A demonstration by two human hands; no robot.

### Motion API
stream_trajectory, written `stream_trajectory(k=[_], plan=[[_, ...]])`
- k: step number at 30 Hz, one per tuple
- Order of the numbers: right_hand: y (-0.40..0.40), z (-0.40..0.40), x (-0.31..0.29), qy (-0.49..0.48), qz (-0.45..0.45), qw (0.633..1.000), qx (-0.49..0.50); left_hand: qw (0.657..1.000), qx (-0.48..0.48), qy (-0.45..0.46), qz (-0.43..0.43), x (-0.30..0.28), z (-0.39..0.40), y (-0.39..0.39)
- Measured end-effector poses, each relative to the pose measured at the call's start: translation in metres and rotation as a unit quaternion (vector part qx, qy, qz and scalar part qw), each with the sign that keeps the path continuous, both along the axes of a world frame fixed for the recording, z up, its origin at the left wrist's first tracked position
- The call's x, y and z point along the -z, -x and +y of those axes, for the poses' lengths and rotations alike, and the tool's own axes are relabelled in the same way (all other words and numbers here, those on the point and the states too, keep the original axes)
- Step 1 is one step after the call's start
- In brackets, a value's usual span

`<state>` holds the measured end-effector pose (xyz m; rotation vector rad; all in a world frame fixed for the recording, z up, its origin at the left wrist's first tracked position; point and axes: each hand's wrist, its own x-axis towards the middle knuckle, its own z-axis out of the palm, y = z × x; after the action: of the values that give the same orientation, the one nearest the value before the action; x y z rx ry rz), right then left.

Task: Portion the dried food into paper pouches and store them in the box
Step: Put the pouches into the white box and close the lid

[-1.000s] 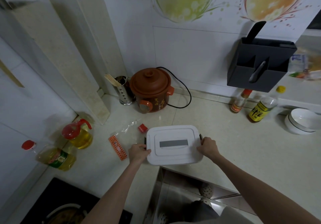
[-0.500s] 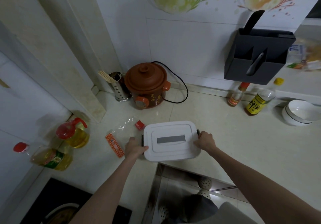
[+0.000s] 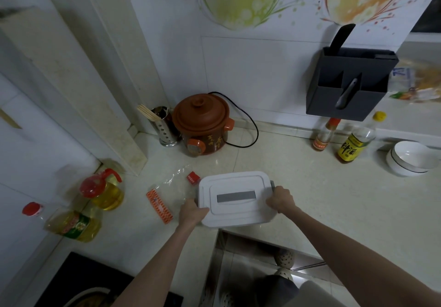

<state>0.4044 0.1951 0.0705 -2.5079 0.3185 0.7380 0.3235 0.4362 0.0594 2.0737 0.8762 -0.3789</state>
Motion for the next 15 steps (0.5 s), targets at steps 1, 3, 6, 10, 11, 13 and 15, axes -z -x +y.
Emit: stream_trajectory(k=[1,3,6,10,11,13,15], plan=[[0.0002,-0.0004,0.0001,-0.005,0.002,1.000,0.005,1.000,-0.010,0.006,-0.004,0.0011,-0.0011,0.0012],[0.0015,-0.0023,0.0008,-0.011,0.000,1.000,0.013,1.000,-0.023,0.004,-0.009,0.0026,-0.0029,0.0025],[0.0037,-0.0043,0.0007,-0.004,-0.007,1.000,0.010,1.000,-0.018,-0.017,-0.006,0.0010,-0.0053,0.0030],[0.0047,-0.0028,0.0012,0.009,-0.019,1.000,0.014,0.999,-0.007,-0.032,-0.001,-0.0027,-0.0070,0.0030],[0.0048,-0.0022,0.0021,0.014,-0.022,1.000,0.015,0.999,-0.004,-0.036,-0.001,-0.0028,-0.0067,0.0030],[0.0052,-0.0018,0.0053,0.023,-0.029,0.999,0.013,0.999,0.004,-0.044,-0.002,-0.0018,-0.0058,0.0042],[0.0069,-0.0011,0.0074,0.044,-0.047,0.998,-0.003,0.998,0.020,-0.064,-0.004,-0.0002,-0.0048,0.0062]])
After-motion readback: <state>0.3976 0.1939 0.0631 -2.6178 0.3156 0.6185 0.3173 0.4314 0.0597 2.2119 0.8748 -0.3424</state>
